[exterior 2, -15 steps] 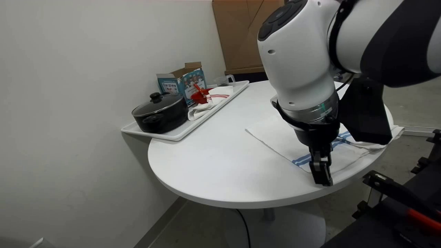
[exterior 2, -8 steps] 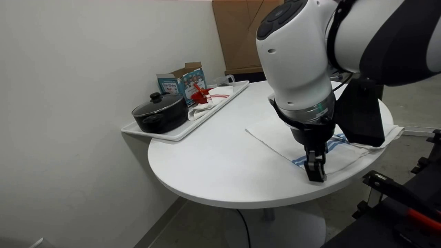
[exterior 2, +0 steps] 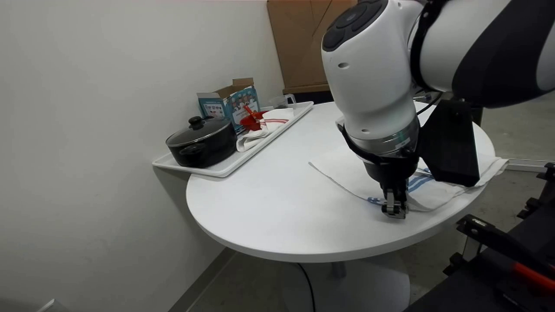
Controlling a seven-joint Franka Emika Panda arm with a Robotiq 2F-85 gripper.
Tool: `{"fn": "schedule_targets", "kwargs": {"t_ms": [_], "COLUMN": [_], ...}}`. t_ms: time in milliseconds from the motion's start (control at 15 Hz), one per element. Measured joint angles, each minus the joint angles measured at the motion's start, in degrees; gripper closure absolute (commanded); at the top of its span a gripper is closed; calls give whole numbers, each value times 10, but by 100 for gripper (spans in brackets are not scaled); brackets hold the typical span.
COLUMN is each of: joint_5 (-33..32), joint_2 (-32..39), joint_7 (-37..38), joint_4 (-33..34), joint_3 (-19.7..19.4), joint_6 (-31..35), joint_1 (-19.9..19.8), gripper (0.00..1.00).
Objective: Fold the towel two times over from right to left then left to right, fold the towel in half from top to bottom
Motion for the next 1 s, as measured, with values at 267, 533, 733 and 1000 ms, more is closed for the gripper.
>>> {"fn": "schedule_targets", "kwargs": {"t_ms": [267, 533, 733, 1000], "joint_5": [15, 100, 182, 341], "joint_2": [-1, -14, -31, -52], "joint_7": [-12, -99, -181, -311], "joint_4": [0, -1, -1, 4], "joint_3": [0, 0, 2, 1], "joint_6": [26, 79, 104, 107], "joint_1": [-16, -79, -142, -192], "gripper": [90, 91, 90, 91]}}
